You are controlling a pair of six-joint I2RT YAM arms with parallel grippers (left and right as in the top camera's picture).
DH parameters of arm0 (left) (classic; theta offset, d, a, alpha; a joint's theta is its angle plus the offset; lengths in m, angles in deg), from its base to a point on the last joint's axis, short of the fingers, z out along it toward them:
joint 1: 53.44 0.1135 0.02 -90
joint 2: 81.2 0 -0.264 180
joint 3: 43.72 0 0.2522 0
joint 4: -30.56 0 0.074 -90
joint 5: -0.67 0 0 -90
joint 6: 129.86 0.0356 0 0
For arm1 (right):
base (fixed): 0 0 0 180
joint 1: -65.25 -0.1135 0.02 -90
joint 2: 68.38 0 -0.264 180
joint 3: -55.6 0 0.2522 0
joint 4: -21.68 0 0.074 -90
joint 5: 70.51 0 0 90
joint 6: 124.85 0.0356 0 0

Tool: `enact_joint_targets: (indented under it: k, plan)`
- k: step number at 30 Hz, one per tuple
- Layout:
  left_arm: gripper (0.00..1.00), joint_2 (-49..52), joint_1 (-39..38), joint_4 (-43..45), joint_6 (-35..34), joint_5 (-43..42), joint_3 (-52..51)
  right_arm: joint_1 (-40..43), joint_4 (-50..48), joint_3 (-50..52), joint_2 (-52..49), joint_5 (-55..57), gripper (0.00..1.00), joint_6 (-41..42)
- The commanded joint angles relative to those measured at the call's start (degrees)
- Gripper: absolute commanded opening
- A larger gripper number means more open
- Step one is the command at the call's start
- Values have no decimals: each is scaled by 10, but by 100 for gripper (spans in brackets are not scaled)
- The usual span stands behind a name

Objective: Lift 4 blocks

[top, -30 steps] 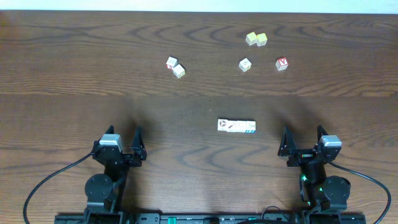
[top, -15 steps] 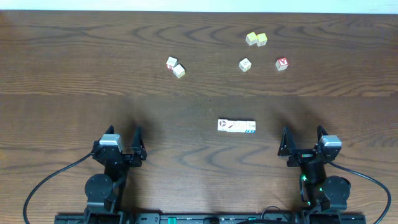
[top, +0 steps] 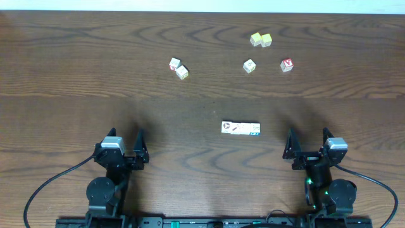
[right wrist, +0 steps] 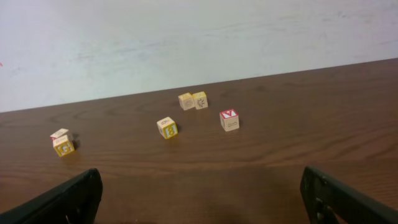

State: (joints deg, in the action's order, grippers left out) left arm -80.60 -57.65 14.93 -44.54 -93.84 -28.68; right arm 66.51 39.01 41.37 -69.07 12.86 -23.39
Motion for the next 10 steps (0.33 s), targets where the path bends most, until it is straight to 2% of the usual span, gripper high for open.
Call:
enact_joint_targets:
  k: [1, 10]
  plan:
    - [77, -4, 3, -19, -5, 1, -10, 5, 1, 2, 3, 1, 99, -9]
    - [77, -4, 3, -19, -5, 1, -10, 5, 1, 2, 3, 1, 99, -8]
